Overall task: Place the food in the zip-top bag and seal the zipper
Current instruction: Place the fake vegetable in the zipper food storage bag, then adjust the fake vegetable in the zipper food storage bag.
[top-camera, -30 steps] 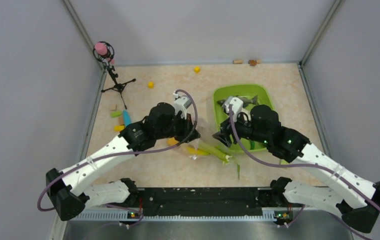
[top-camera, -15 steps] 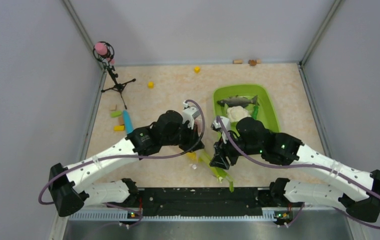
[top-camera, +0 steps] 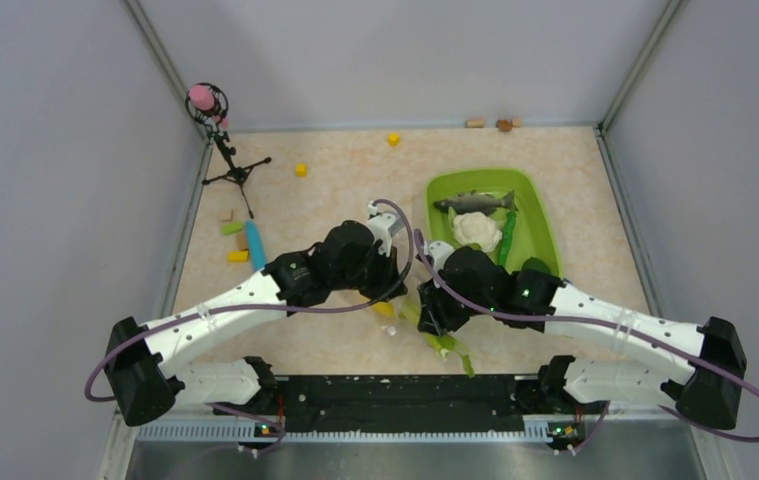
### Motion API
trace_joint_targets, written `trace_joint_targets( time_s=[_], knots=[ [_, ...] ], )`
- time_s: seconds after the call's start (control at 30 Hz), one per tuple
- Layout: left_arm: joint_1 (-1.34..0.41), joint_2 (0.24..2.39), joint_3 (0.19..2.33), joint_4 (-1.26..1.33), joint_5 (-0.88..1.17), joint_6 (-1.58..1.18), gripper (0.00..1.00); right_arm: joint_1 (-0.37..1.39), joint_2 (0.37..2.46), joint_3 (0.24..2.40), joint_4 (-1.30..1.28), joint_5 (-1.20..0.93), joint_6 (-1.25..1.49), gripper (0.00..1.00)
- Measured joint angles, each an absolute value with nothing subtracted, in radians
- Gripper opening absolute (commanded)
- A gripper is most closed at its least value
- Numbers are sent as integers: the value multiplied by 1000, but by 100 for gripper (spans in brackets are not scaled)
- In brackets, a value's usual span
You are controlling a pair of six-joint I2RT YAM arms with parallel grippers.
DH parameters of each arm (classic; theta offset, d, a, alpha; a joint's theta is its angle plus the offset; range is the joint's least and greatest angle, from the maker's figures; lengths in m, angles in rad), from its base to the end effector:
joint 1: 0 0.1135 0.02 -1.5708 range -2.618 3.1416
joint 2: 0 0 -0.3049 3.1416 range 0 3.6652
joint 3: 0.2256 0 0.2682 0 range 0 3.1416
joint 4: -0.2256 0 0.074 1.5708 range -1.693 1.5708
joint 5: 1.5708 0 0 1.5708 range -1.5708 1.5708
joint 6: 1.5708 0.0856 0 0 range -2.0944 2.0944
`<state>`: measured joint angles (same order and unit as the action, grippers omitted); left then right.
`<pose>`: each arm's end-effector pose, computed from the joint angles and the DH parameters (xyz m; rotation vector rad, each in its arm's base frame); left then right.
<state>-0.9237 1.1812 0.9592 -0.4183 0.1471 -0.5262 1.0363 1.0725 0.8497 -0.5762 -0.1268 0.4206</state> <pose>0.1706 -0.2466 0.3017 0.5553 2.3120 -0.9220 0.1197 0.2235 0.2682 -0.8284 2.3902 0.8038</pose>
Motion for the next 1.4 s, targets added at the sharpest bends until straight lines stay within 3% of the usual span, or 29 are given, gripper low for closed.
trace_joint_targets(
  time_s=[0.53,0.7,0.83,1.03,1.4],
  knots=[
    [-924,1181,958,-397,168,-534,0,1037,1090,661,-426,11,571,59],
    [-924,1181,947,-391,168,-544,0,1037,1138,633,-339,1,583,52],
    [-924,1181,941,-391,167,-549,0,1037,1189,619,-295,-36,591,40],
    [-924,1181,941,-390,161,-551,0,1037,1213,615,-262,-66,602,2],
    [-924,1180,941,-390,125,-556,0,1037,1053,588,-193,4,662,0]
  ],
)
